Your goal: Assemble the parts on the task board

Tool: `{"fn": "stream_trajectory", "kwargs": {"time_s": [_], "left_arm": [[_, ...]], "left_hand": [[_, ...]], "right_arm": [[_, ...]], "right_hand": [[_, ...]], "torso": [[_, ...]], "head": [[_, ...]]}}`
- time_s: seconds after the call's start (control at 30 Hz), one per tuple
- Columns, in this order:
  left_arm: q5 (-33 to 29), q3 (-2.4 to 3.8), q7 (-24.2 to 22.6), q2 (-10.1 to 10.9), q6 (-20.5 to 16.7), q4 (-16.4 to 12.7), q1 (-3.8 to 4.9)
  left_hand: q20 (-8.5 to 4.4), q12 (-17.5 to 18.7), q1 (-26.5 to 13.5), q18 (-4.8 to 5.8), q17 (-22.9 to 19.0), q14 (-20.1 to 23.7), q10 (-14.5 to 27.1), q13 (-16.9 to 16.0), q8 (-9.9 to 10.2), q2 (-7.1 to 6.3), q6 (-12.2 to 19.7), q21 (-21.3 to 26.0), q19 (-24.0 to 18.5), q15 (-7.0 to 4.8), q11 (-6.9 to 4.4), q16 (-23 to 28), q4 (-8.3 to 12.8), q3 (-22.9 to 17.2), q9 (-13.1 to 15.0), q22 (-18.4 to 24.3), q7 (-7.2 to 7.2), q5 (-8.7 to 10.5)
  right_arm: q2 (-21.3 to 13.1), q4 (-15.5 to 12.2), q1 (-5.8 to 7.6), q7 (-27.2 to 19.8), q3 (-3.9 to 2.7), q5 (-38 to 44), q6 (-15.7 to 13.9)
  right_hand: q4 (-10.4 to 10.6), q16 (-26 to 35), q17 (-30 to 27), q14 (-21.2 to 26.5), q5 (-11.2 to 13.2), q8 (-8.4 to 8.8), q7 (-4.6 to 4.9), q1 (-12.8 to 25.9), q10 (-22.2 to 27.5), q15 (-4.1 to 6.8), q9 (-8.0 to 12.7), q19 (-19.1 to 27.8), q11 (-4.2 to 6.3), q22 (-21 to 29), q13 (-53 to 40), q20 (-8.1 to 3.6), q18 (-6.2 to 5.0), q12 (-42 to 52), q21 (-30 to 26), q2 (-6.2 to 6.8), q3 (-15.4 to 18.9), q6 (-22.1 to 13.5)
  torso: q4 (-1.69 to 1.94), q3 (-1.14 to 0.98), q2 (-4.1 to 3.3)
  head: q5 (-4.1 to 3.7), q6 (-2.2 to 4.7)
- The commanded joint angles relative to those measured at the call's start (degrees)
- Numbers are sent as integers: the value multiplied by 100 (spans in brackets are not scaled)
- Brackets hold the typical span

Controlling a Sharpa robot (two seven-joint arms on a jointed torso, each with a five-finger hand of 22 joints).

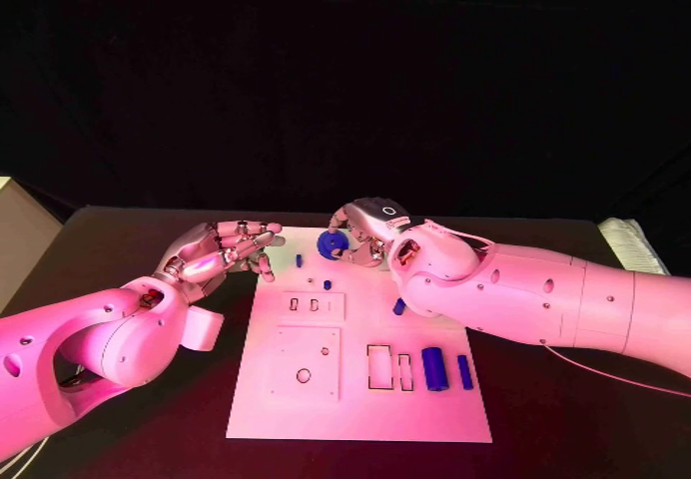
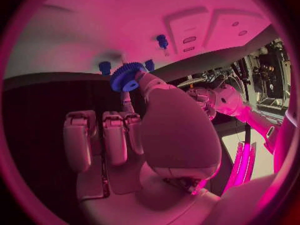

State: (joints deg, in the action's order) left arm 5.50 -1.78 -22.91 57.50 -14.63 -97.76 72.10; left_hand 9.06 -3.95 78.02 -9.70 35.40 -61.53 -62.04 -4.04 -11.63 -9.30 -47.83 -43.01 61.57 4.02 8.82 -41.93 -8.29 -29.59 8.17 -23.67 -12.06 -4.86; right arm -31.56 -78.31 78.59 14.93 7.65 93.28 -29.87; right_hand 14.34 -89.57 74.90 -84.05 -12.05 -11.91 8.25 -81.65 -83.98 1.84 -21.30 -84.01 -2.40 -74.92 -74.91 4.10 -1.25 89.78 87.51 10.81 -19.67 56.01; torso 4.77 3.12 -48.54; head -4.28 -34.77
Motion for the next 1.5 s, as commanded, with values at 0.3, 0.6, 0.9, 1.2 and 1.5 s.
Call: {"fn": "stream_trajectory", "kwargs": {"time_s": [0.3, 0.6, 0.9, 1.2, 1.5], "left_arm": [[51, 3, -24, -23, 114, -11, 5], [57, 4, -25, -23, 112, -17, 6], [59, 4, -26, -12, 107, -23, 6], [59, 4, -23, -4, 105, -28, 7], [59, 4, -15, 0, 102, -26, 7]], "left_hand": [[-11, 12, 27, -75, 6, 51, 39, 2, -8, 37, 48, -28, -46, 0, -13, -20, 2, -33, 4, -10, -71, -15], [-11, 12, 27, -75, 6, 51, 39, 2, -8, 37, 48, -28, -46, 0, -13, -20, 2, -33, 4, -10, -71, -15], [-11, 12, 27, -75, 6, 51, 39, 2, -8, 37, 48, -28, -46, 0, -13, -20, 2, -33, 4, -10, -71, -15], [-11, 12, 27, -75, 6, 51, 39, 2, -8, 37, 48, -28, -46, 0, -13, -20, 2, -33, 4, -10, -71, -15], [-7, 14, 21, -74, 4, 55, 48, 3, -2, 32, 61, -55, -65, 6, -7, -25, 7, -48, 1, -27, -78, -13]], "right_arm": [[113, 187, -42, 72, 23, 175, 178], [158, 256, -89, 79, 42, 109, 306], [152, 282, -108, 120, 52, 101, 390], [187, 349, -111, 146, 54, 77, 358], [239, 432, -111, -44, 58, -196, 348]], "right_hand": [[0, -22, 1460, -584, -16, -136, -155, 49, -602, 37, -67, -472, 28, -1224, -1509, -35, 47, 22, 25, 30, -36, 243], [2, -21, 1458, -583, -3, -134, -152, 67, -602, 35, -67, -471, 25, -1223, -1509, -34, 47, 22, 24, 39, -44, 242], [7, -19, 1453, -582, 9, -133, -150, 91, -602, 32, -66, -469, 22, -1217, -1509, -33, 46, 22, 19, 46, -51, 240], [30, -10, 1431, -577, 49, -30, -85, 233, -602, -12, -25, -451, -29, -1182, -1509, -3, 36, 22, -12, 120, -91, 75], [246, -11, 1433, -577, 584, 483, 99, 852, -469, -195, 179, -421, -205, -1127, -1372, 182, 19, -118, -70, 47, 1038, -541]], "torso": [[-2, 1, -5], [-1, -1, -2], [-7, 1, 0], [-3, 3, 0], [-1, 1, -1]], "head": [[43, -42], [45, -59], [52, -62], [41, -49], [52, -52]]}}
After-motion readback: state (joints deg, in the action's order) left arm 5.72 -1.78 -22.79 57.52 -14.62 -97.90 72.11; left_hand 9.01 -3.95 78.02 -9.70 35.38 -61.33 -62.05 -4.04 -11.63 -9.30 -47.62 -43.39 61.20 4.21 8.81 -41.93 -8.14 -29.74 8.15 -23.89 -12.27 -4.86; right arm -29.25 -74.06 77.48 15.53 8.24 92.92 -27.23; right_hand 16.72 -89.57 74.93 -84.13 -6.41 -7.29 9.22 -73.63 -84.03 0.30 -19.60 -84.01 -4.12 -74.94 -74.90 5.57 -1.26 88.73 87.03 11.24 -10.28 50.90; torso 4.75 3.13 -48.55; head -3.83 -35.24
